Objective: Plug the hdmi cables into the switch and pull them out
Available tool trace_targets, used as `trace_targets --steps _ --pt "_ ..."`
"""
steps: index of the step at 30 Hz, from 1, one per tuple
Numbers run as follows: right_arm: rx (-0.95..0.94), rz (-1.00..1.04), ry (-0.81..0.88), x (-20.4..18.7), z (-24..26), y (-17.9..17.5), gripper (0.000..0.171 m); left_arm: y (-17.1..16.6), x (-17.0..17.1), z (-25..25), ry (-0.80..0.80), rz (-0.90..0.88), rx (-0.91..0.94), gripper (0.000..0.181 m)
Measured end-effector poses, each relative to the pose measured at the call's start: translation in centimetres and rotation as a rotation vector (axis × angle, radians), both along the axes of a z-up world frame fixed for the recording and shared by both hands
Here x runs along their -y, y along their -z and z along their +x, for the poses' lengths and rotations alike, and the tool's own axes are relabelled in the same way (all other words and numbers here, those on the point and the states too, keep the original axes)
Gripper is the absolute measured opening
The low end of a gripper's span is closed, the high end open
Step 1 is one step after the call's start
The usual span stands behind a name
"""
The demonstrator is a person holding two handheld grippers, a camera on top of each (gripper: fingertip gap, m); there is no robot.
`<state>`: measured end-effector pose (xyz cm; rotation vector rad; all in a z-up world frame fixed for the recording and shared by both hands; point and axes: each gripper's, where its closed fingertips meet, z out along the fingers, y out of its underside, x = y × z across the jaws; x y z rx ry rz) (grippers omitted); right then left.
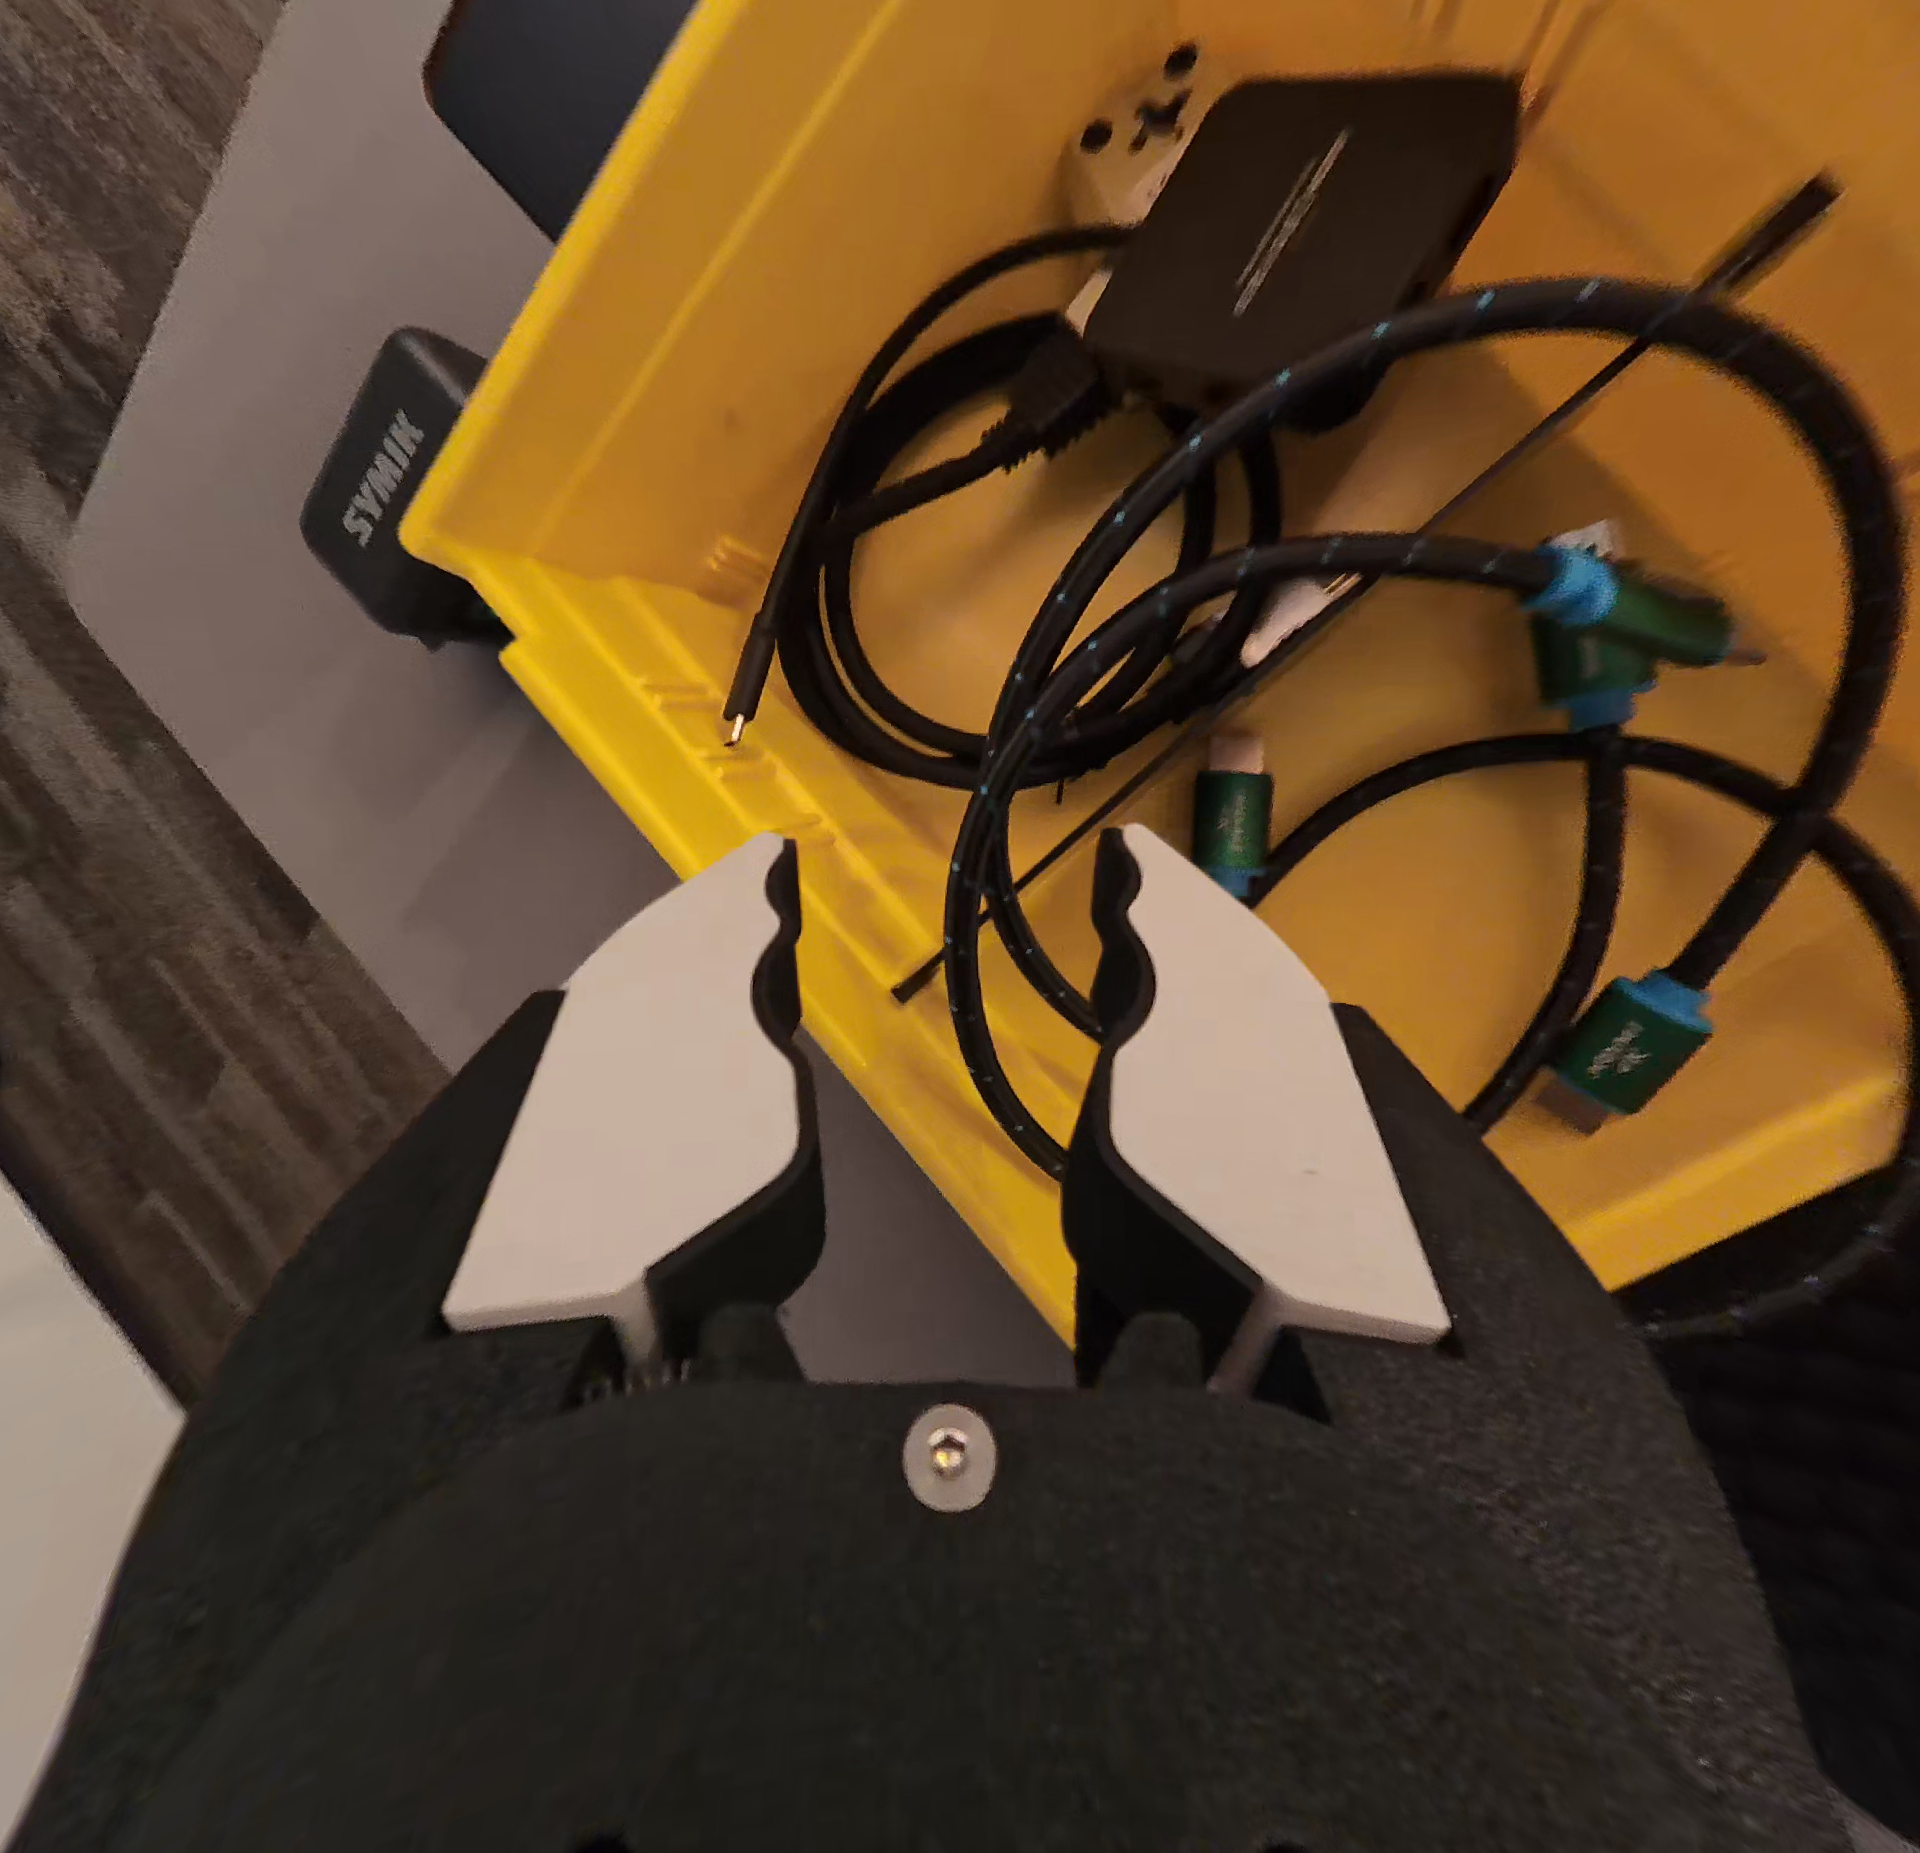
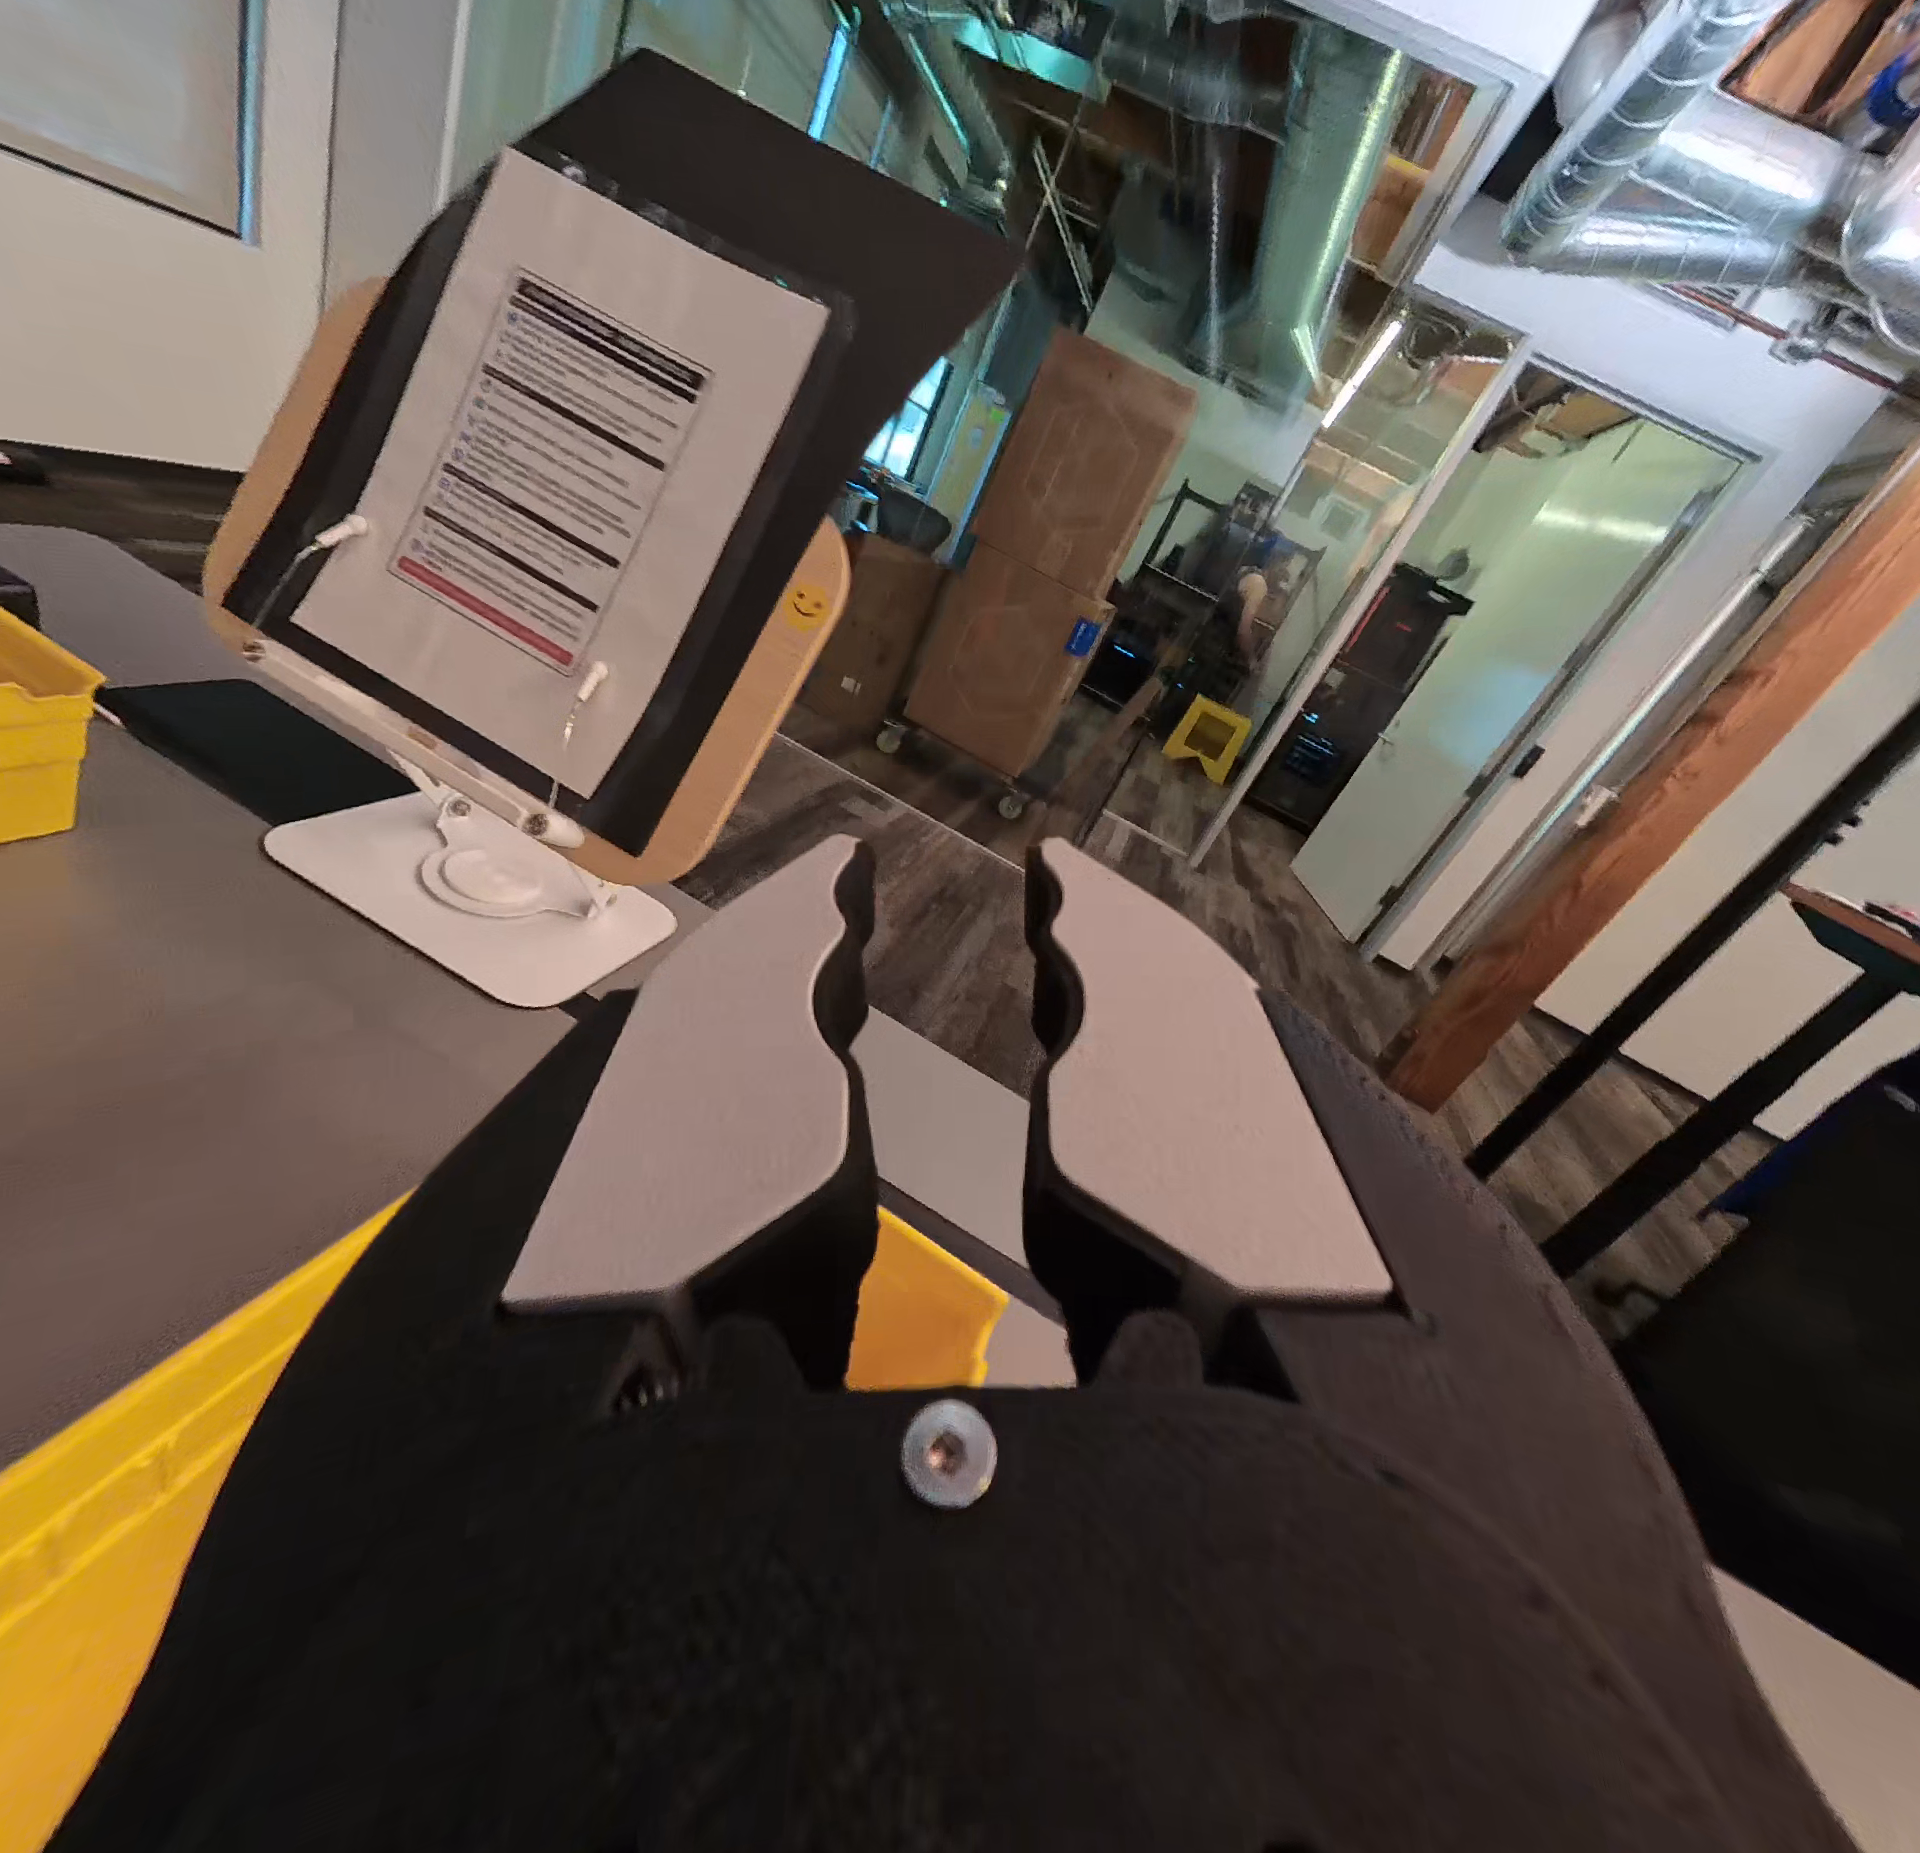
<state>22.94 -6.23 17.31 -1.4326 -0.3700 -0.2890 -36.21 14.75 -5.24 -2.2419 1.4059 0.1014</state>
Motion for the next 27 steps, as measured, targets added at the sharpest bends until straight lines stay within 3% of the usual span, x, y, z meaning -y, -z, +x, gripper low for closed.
trace_targets --steps 5,8,15,22,27 --pt "0.1 0.002 -0.014 -0.9 -1.9 0.5 0.02 1.8 -0.2 -0.7 -0.01 -0.02 -0.074 0.045" --pt "0.177 0.003 0.017 -1.2 -2.3 0.8 0.016 1.8 0.4 -0.6 0.007 -0.028 -0.072 0.017" --pt "0.222 -0.046 0.008 -2.1 -3.1 1.8 0.015 -0.1 1.7 -1.3 0.023 0.017 -0.113 0.007" --pt "0.236 -0.041 0.017 -1.8 -3.0 1.5 0.015 -6.9 3.5 -1.0 0.057 0.209 -0.21 0.007" --pt "0.22 -0.015 0.018 -1.0 -2.6 0.8 0.015 -11.8 6.0 -1.0 0.124 0.367 -0.42 0.007"
